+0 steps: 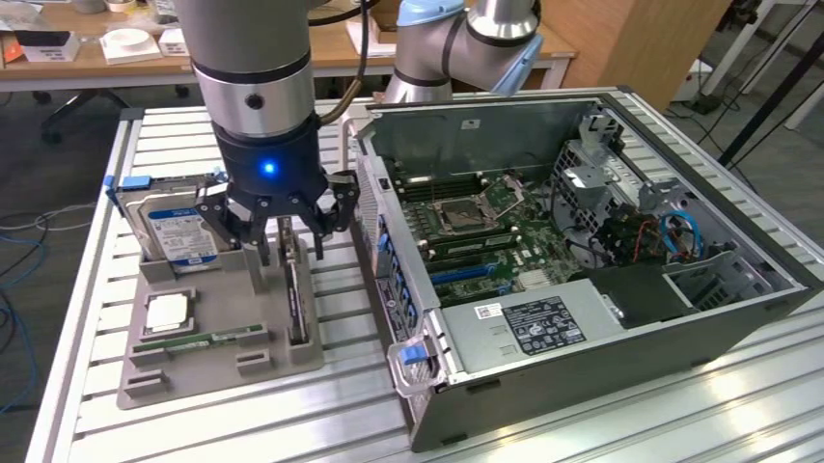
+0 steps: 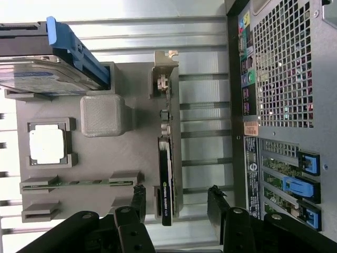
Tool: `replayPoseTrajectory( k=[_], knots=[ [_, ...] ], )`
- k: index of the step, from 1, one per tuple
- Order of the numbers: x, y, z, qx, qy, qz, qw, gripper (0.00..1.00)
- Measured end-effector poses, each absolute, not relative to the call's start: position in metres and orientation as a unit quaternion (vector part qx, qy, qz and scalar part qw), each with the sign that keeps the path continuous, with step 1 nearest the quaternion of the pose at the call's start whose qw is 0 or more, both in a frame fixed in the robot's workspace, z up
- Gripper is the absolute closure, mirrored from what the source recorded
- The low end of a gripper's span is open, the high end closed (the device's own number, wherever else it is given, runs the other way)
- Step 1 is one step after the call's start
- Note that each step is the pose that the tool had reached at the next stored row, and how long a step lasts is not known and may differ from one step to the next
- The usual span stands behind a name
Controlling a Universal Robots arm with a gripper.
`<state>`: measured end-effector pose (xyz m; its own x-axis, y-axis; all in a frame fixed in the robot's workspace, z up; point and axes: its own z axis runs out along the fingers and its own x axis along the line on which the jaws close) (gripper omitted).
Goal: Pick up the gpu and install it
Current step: 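Pick up the gpu and move the gpu toward the slot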
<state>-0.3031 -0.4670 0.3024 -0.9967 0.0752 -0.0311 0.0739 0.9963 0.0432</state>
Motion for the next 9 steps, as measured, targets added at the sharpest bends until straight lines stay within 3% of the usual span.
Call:
replayPoseTrajectory(
  k=[9],
  knots=[
    [-0.3031, -0.467, 0.2989, 0.037, 0.999, 0.021, 0.017, 0.41]
  ],
)
